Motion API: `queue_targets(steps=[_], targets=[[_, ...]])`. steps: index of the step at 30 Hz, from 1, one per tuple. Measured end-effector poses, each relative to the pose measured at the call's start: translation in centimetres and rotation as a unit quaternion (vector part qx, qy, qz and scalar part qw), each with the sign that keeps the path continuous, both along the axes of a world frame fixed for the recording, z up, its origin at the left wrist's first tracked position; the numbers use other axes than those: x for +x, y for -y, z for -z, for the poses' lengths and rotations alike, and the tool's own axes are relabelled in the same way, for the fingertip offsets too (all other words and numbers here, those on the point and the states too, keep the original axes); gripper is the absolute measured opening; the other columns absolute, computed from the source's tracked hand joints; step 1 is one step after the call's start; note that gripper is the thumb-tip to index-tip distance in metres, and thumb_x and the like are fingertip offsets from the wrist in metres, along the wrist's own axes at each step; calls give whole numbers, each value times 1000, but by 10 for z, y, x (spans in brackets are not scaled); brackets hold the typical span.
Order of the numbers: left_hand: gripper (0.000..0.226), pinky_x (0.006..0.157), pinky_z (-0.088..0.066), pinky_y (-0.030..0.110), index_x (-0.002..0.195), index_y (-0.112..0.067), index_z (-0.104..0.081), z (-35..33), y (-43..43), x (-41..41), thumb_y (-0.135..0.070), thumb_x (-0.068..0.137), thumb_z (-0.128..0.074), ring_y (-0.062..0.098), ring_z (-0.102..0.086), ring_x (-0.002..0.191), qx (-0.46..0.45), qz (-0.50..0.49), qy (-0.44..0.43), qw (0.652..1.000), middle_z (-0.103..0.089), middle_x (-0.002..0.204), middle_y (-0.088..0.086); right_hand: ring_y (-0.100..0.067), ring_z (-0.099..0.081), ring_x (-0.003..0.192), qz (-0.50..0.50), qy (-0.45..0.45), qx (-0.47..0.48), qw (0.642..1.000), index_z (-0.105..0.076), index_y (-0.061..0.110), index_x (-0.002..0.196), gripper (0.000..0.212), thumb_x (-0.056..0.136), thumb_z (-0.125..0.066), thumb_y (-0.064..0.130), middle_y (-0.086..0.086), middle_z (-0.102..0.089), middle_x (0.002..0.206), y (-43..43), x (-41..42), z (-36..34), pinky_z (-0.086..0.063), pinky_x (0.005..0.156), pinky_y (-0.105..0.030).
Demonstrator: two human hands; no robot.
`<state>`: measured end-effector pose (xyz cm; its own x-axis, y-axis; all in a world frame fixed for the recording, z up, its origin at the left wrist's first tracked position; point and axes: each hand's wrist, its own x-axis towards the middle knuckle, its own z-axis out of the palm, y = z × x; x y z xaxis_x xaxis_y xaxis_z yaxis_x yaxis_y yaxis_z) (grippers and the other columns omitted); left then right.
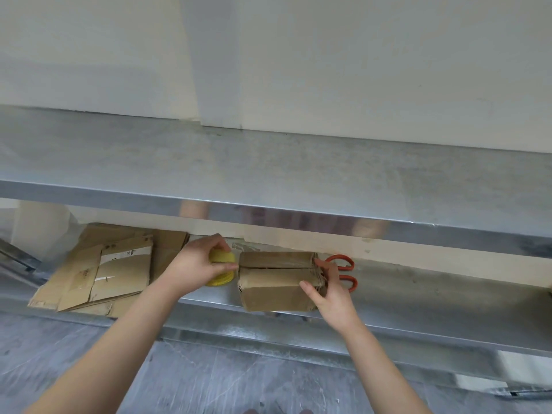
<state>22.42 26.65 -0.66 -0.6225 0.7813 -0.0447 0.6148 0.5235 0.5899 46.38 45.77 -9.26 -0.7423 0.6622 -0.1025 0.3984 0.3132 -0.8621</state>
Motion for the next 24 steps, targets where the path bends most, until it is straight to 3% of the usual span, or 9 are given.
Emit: queue_targets(steps=[4, 9, 13, 18, 22, 24], targets=[[34, 70, -34, 26, 93, -28, -56, 12, -1, -4, -46, 73, -77, 11, -45, 91, -53, -10, -77, 996, -56, 94, -11, 1, -49, 112, -7, 13, 9, 1000, -32, 37, 137, 76, 76, -52, 78, 19, -49, 122, 1, -1, 0, -38, 90, -17], [36, 65, -36, 22, 92, -30, -58, 23, 5, -8, -53, 72, -76, 8, -51, 85, -72, 1, -53, 996, -55, 88, -17, 2, -48, 110, -1, 13, 11, 1000, -32, 39, 134, 71, 76, -53, 75, 19, -50, 121, 2, -3, -2, -39, 87, -15], [39, 71, -46, 27, 95, -29, -61, 41, 8, -2, -53, 70, -78, 12, -56, 87, -59, -28, -19, 998, -61, 92, -12, 4, -47, 109, 4, 11, 13, 1000, -31, 46, 131, 69, 74, -52, 79, 21, -50, 119, 4, -2, -1, -37, 84, -10], [35, 75, -50, 26, 98, -31, -62, 53, 7, -5, -45, 72, -80, 9, -59, 89, -34, -33, 71, 996, -65, 96, -14, 2, -47, 109, 8, 20, 8, 1000, -29, 50, 127, 67, 72, -52, 80, 21, -50, 119, 4, -5, -2, -38, 86, -15], [29, 80, -52, 19, 108, -34, -61, 50, 24, -16, -35, 82, -74, 8, -64, 97, 13, 4, 217, 976, -67, 104, -12, 2, -48, 107, 14, 26, 3, 1000, -29, 47, 129, 68, 73, -53, 77, 21, -50, 118, 4, -6, -6, -36, 80, -6], [29, 78, -50, 17, 110, -32, -59, 49, 32, -19, -33, 84, -72, 8, -63, 97, 37, -7, 258, 965, -66, 105, -7, 1, -48, 108, 16, 26, 5, 1000, -32, 43, 132, 70, 74, -54, 75, 19, -50, 119, 4, -6, -6, -37, 82, -8]])
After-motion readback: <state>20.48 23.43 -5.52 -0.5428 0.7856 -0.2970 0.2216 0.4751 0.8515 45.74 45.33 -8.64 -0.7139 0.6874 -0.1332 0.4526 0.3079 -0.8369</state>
